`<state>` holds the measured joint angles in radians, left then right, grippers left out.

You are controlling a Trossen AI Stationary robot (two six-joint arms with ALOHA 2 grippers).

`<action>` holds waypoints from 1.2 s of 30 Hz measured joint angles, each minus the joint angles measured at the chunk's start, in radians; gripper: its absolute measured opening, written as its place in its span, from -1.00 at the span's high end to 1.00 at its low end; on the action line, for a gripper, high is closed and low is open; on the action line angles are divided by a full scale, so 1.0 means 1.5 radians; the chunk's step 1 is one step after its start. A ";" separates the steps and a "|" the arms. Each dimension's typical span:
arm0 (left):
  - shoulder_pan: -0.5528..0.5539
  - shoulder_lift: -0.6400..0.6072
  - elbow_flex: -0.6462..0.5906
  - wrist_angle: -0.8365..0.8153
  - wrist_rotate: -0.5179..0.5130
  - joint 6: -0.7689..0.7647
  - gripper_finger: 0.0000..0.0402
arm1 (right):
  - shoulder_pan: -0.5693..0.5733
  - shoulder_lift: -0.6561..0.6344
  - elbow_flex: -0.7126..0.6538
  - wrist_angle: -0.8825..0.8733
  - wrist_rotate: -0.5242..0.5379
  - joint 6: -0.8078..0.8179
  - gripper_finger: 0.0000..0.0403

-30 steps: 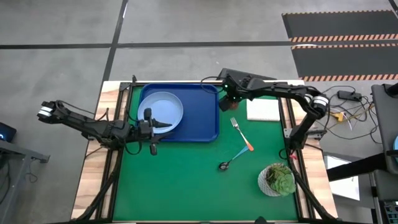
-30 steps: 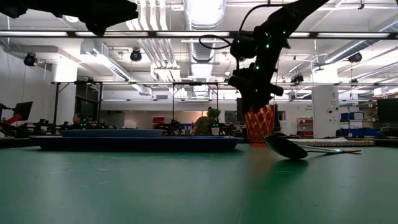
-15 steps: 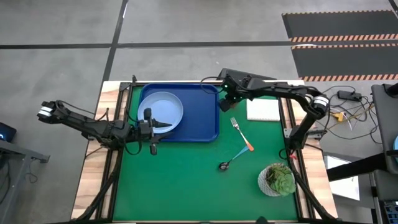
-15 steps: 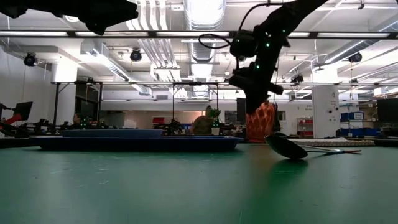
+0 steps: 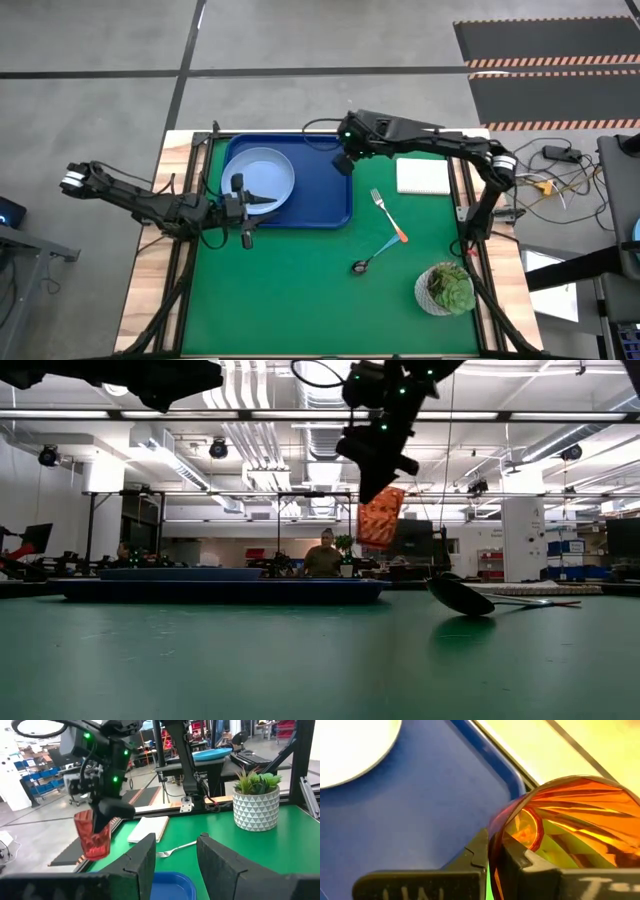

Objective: Pick and place plate/cup/fork/spoon on tray
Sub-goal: Put the brown glass on the blue serving tray to the top right of the blue plate

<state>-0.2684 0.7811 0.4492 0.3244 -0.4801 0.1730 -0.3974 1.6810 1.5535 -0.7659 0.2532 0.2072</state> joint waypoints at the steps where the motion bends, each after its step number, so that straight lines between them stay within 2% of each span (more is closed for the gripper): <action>1: 0.000 0.000 0.000 0.000 0.000 0.000 0.39 | 0.004 0.013 0.011 0.000 -0.001 -0.009 0.94; 13: 0.000 -0.005 0.000 0.006 0.000 0.019 0.39 | 0.013 0.214 0.207 -0.015 -0.017 -0.119 0.94; 18: 0.000 -0.005 0.000 0.006 0.000 0.030 0.39 | 0.013 0.291 0.319 -0.083 -0.047 -0.137 0.94; 23: 0.000 -0.005 0.000 0.006 0.000 0.030 0.39 | 0.013 0.349 0.399 -0.171 -0.049 -0.141 0.94; 32: 0.000 -0.004 0.000 0.005 0.000 0.030 0.39 | 0.013 0.366 0.415 -0.183 -0.047 -0.145 0.93; 36: 0.000 -0.004 0.000 0.005 0.000 0.030 0.39 | 0.013 0.366 0.415 -0.180 -0.047 -0.139 0.85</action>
<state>-0.2684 0.7750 0.4488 0.3325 -0.4797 0.2184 -0.3779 2.2299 2.1754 -1.0363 0.1829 -0.0009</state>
